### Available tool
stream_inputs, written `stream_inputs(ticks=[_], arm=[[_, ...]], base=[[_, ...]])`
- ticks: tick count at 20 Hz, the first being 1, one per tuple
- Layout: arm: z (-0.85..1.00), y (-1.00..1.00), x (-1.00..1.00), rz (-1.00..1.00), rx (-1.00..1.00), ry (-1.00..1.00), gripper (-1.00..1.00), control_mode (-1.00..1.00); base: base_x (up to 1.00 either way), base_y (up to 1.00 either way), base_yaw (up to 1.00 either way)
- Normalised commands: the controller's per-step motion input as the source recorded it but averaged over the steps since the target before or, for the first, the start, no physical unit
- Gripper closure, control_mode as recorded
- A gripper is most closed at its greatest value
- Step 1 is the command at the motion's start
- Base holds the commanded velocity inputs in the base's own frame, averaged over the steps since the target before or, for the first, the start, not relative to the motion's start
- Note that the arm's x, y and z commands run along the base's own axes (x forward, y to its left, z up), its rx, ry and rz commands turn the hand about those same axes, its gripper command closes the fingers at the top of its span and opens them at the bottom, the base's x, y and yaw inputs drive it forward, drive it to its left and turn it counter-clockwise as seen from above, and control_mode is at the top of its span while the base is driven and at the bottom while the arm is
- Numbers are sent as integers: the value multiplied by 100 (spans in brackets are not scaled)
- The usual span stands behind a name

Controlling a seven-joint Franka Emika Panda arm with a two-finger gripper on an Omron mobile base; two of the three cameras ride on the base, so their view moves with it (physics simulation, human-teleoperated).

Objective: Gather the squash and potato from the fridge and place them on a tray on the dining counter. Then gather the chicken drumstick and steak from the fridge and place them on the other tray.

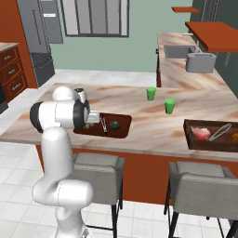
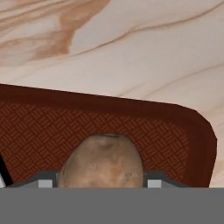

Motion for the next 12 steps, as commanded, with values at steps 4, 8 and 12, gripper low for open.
stream_inputs(ticks=[4, 8, 12], arm=[[-42, 4, 48, 5, -3, 1, 100, -100], [-33, 0, 41, 6, -1, 0, -100, -100], [-7, -12, -1, 7, 0, -12, -100, -100]], base=[[0, 0, 0], [0, 0, 0], [0, 0, 0]])
